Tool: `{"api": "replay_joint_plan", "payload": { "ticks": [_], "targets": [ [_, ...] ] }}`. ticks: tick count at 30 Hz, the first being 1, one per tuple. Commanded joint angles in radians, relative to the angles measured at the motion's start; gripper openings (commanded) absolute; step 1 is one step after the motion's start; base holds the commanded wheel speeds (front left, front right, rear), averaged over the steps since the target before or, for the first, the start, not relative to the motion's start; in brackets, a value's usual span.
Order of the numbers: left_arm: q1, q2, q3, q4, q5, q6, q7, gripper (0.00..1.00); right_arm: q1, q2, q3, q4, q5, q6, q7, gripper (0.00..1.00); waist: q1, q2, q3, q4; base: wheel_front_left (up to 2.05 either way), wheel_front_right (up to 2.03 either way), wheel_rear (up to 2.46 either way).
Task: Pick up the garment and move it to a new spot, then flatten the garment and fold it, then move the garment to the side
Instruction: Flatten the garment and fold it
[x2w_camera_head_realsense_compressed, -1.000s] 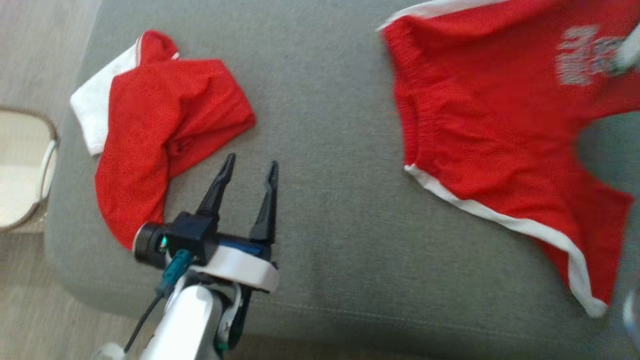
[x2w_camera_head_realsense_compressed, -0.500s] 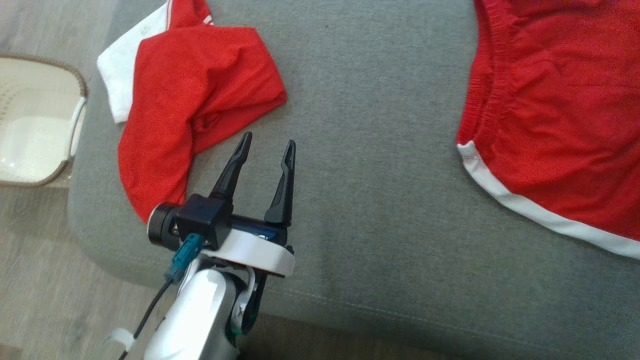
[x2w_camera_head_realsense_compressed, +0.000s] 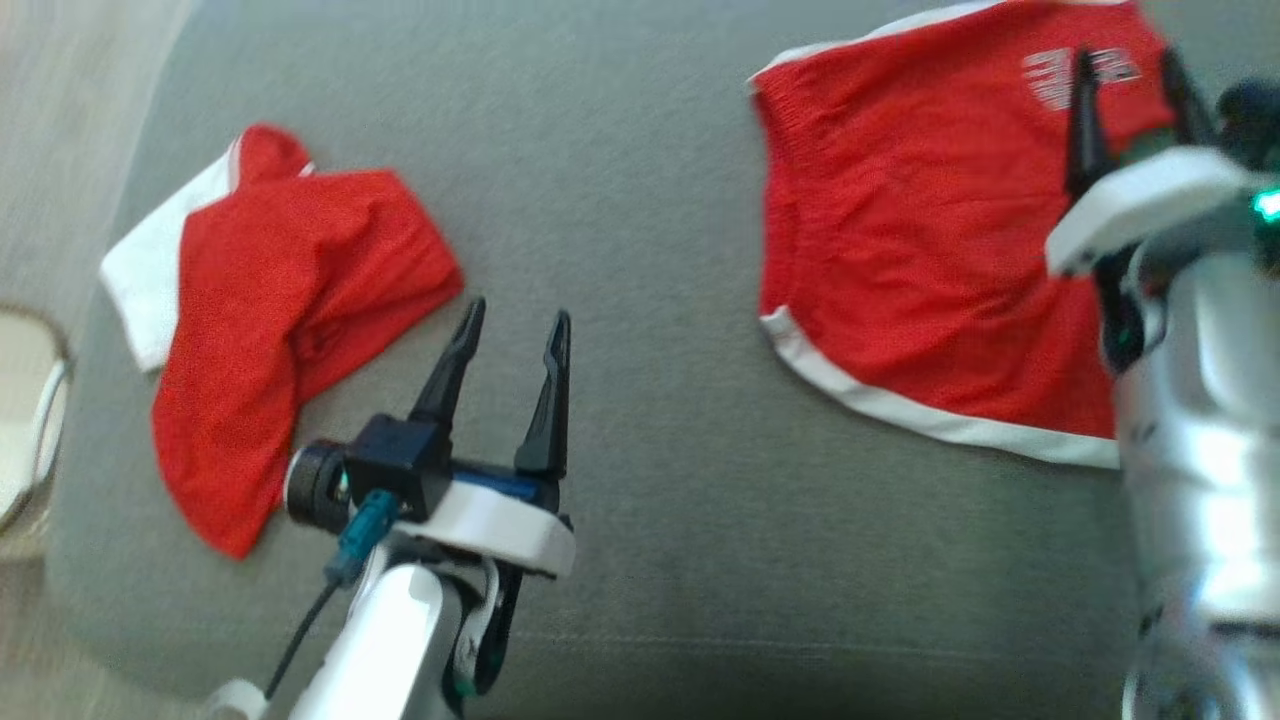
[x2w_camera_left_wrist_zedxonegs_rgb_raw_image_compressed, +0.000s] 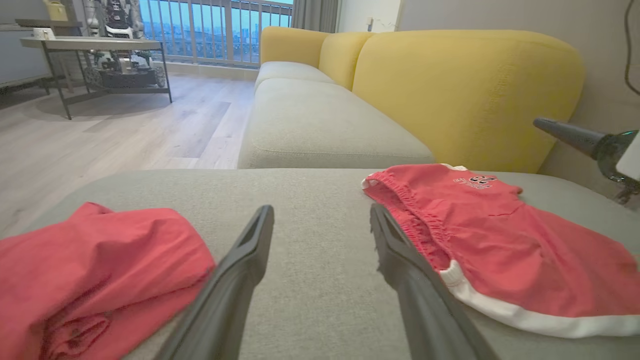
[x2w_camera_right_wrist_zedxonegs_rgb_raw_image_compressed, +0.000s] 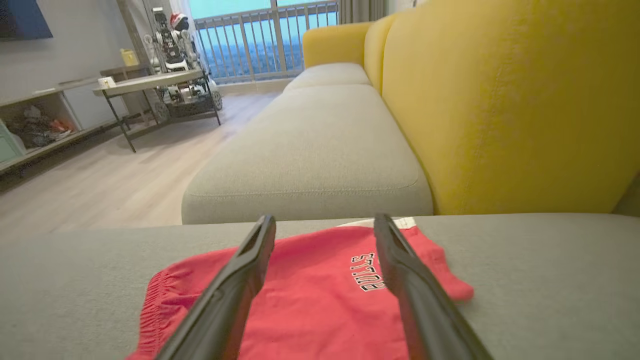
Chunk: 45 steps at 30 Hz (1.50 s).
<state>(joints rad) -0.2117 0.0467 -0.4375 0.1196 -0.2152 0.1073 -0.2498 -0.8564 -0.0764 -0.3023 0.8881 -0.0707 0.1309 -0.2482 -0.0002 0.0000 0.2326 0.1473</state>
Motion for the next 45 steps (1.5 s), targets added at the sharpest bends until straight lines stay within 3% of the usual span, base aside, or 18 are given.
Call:
{"api": "replay_joint_plan", "payload": {
  "ticks": [1,9,15,26,33,45],
  "targets": [
    [-0.003,0.004,0.034,-0.026,-0.006,0.011,-0.012,1.00,0.022,0.013,0.045,-0.073,0.033,0.000,-0.013,1.00,0.0002,0.0000,-0.077,-0.078,0.00,0.00,0.00],
    [0.040,0.004,0.038,0.011,-0.030,0.040,-0.012,1.00,0.425,0.026,0.177,-0.433,0.274,0.000,-0.013,1.00,0.0002,0.0000,-0.141,-0.170,0.00,0.00,0.00],
    [0.034,0.004,0.039,0.088,-0.066,0.061,-0.012,1.00,0.586,0.026,0.202,-0.579,0.356,0.000,-0.013,1.00,0.0002,0.0000,-0.128,-0.224,0.00,0.00,0.00],
    [-0.125,0.004,-0.097,0.329,-0.219,0.048,-0.012,1.00,0.618,0.026,0.218,-0.640,0.356,0.000,-0.013,1.00,0.0002,0.0000,-0.063,-0.329,0.00,0.00,0.00],
    [-0.247,0.004,-0.121,0.487,-0.328,0.085,-0.012,1.00,0.619,0.026,0.248,-0.666,0.362,0.000,-0.013,1.00,0.0002,0.0000,-0.030,-0.384,0.00,0.00,0.00],
    [-0.349,0.004,-0.158,0.626,-0.443,0.079,-0.012,1.00,0.596,0.026,0.252,-0.674,0.384,0.000,-0.014,1.00,0.0002,0.0000,0.004,-0.425,0.00,0.00,0.00]
  ]
}}
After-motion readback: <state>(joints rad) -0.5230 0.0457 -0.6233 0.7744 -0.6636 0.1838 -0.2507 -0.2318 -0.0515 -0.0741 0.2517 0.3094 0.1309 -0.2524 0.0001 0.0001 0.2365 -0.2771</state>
